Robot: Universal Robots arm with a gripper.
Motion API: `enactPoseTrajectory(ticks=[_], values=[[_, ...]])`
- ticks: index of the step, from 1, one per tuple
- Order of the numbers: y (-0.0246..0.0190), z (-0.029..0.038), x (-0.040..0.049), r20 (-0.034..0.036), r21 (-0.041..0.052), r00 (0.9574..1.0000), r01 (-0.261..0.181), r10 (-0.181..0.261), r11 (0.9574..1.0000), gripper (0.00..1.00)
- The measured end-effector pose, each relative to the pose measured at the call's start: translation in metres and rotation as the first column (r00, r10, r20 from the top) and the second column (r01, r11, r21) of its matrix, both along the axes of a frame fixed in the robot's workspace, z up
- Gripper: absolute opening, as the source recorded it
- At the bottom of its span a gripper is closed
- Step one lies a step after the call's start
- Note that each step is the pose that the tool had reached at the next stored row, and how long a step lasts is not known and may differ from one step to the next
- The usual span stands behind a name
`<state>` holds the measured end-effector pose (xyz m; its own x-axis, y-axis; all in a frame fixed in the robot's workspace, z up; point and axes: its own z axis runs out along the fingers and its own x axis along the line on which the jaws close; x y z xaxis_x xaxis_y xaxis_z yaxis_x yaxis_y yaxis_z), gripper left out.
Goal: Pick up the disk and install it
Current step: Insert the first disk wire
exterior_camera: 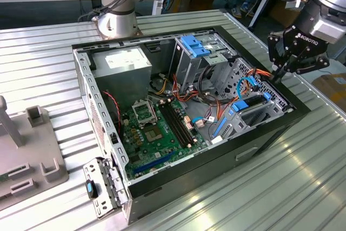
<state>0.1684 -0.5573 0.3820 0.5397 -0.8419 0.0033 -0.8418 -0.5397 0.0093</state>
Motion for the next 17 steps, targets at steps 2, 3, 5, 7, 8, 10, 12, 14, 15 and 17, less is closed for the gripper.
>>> enactPoseTrajectory(ticks=[2,3,5,7,8,10,12,14,15,17], values=[[0.0000,0.0000,-0.0015,0.0000,0.0000,1.0000,0.008,-0.008,1.0000,0.16],[0.0000,0.0000,-0.0028,0.0000,0.0000,0.9999,0.016,-0.016,0.9999,0.16],[0.0000,0.0000,-0.0063,0.0000,0.0000,0.9995,0.033,-0.033,0.9995,0.16],[0.0000,0.0000,-0.0081,0.0000,0.0001,0.9991,0.041,-0.041,0.9991,0.16],[0.0000,0.0000,-0.0106,0.0000,0.0001,0.9986,0.053,-0.053,0.9986,0.16],[0.0000,0.0000,-0.0125,0.0000,0.0000,0.9982,0.059,-0.059,0.9982,0.16],[0.0000,0.0000,-0.0163,0.0000,0.0001,0.9973,0.073,-0.073,0.9973,0.16],[0.0000,0.0000,-0.0203,0.0000,0.0001,0.9962,0.087,-0.087,0.9962,0.16],[0.0000,0.0000,-0.0222,0.0000,0.0002,0.9957,0.093,-0.093,0.9957,0.16],[-0.0001,0.0000,-0.0241,0.0000,0.0001,0.9950,0.099,-0.099,0.9950,0.16]])
